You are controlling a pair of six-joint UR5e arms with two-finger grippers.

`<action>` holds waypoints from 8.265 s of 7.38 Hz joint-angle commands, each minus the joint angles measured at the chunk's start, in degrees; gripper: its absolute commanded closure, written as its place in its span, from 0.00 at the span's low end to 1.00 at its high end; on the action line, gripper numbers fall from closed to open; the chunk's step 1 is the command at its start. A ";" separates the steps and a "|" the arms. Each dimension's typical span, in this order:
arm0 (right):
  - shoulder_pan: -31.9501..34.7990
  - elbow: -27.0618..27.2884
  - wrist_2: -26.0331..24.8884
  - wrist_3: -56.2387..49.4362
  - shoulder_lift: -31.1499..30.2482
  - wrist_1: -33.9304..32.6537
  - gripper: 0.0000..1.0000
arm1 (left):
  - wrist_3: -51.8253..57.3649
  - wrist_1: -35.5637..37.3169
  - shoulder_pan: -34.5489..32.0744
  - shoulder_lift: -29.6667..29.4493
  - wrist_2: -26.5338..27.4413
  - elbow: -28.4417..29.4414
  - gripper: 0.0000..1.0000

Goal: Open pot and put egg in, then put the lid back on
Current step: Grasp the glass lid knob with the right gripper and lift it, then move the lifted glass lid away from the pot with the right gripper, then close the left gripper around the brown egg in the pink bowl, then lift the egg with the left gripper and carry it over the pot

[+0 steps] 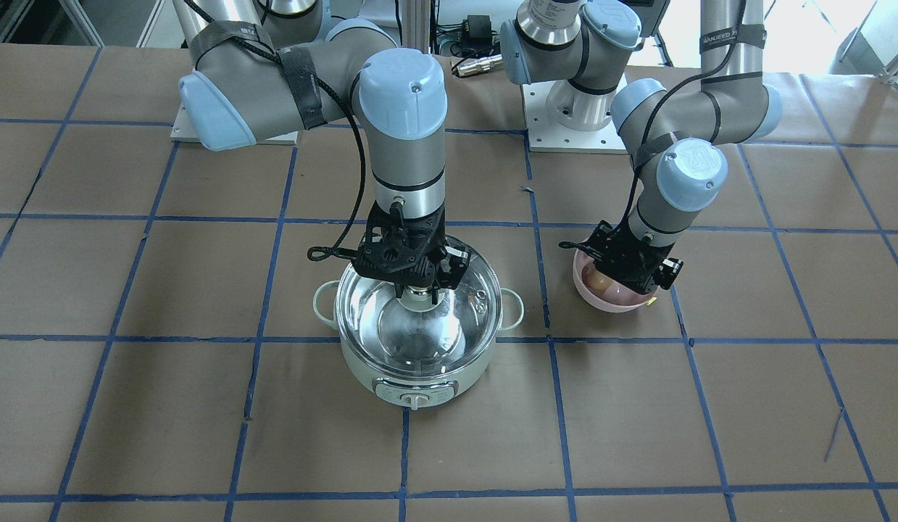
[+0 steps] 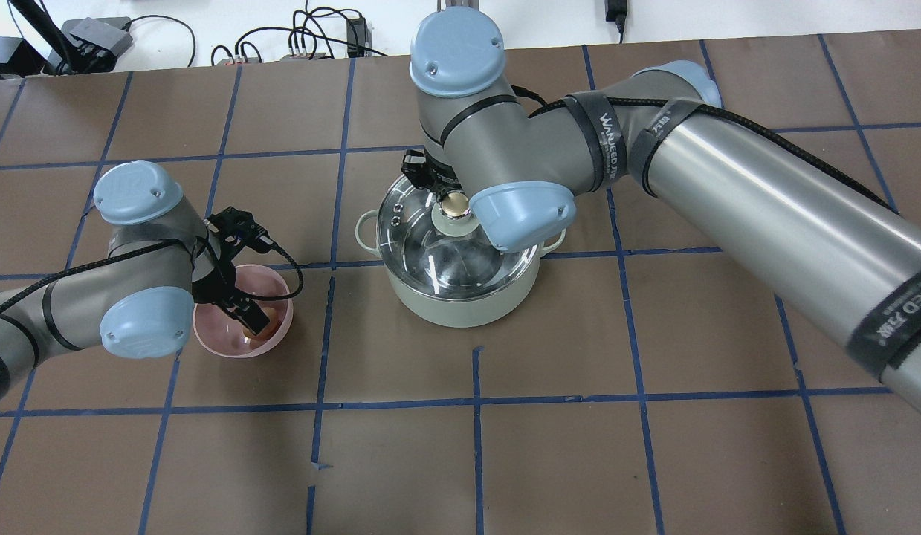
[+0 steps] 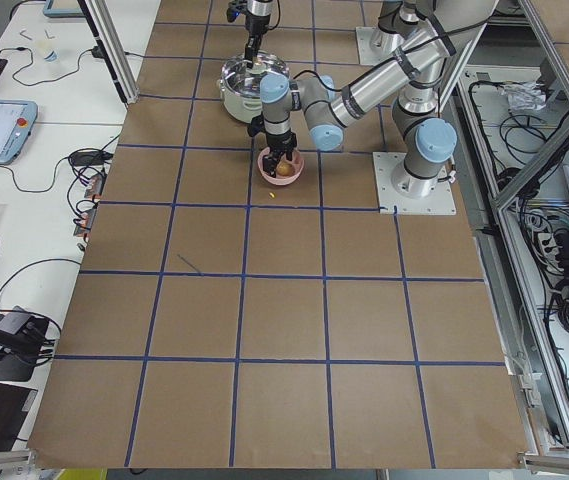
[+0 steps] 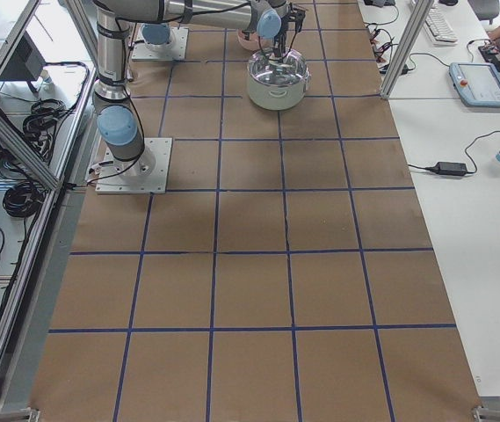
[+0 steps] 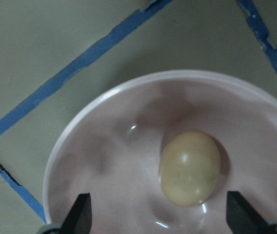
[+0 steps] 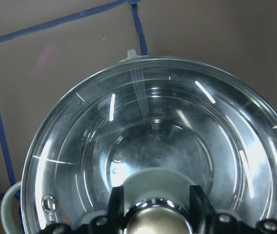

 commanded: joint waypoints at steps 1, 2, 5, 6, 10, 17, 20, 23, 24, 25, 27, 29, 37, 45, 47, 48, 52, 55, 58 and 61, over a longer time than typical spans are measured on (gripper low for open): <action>-1.19 -0.51 1.37 -2.33 -0.82 0.41 0.67 | 0.07 -0.10 -0.07 -1.51 0.02 1.41 0.03; -1.37 -0.51 1.47 -2.85 -0.91 0.41 0.67 | 0.07 -0.63 -0.07 -1.69 0.02 1.51 0.03; -5.65 -0.69 4.61 -6.53 -3.52 3.37 0.67 | -0.02 -1.34 -0.07 -2.04 0.99 1.59 0.05; -8.11 -0.69 5.94 -9.16 -5.37 6.18 0.67 | -0.10 -1.34 -0.16 -2.13 0.99 1.59 0.07; -15.41 -0.60 7.44 -17.69 -8.81 11.82 0.67 | -0.72 -1.42 -0.24 -2.13 0.99 1.59 0.32; -23.08 -0.16 6.92 -28.08 -12.07 17.28 0.67 | -1.86 -3.01 -0.24 -2.22 0.90 1.59 0.24; -23.08 -0.07 6.92 -28.08 -12.07 17.28 0.67 | -1.69 -3.01 -0.24 -2.22 0.90 1.68 0.24; -23.08 -0.07 6.92 -28.08 -12.07 17.37 0.67 | -1.68 -5.19 -0.24 -2.22 0.99 1.94 0.22; -23.08 -0.07 6.92 -28.08 -12.07 17.37 0.67 | -1.69 -5.46 -0.24 -2.30 0.99 2.21 0.22; -23.08 -0.07 6.92 -28.08 -12.07 17.37 0.67 | -1.77 -5.47 -0.24 -2.22 0.99 2.21 0.22; -23.08 -0.07 6.92 -28.08 -12.07 17.37 0.67 | -1.86 -5.38 -0.24 -2.22 0.90 2.21 0.22; -23.08 0.01 7.09 -28.08 -12.07 17.37 0.67 | -2.21 -5.38 -0.24 -2.22 0.82 2.12 0.22; -23.08 0.01 7.09 -28.08 -12.07 17.29 0.67 | -1.51 1.39 -0.51 -1.69 -2.97 1.42 0.22; -23.08 0.01 7.18 -28.08 -12.07 17.28 0.67 | -1.77 1.12 -0.51 -3.62 -2.70 1.15 0.26; -23.26 -0.07 7.18 -28.08 -12.07 17.29 0.67 | -2.04 1.04 -0.51 -3.97 -3.05 1.07 0.27; -23.17 0.01 7.18 -28.08 -12.07 17.28 0.67 | -2.04 1.04 -0.42 -4.15 -2.97 1.07 0.27; -23.08 -0.07 7.27 -28.08 -12.07 17.20 0.67 | -2.12 1.04 -0.51 -4.15 -2.96 1.15 0.74; -23.17 0.01 7.18 -28.08 -12.07 17.28 0.67 | -2.12 1.04 -0.51 -4.06 -2.79 1.42 0.91; -23.17 -0.07 7.18 -28.08 -12.07 17.20 0.67 | -3.00 0.51 -1.03 -2.14 -2.88 2.82 0.95; -23.17 -0.07 7.18 -28.08 -12.07 17.20 0.67 | -18.75 -16.12 -5.49 4.62 -5.33 13.32 0.95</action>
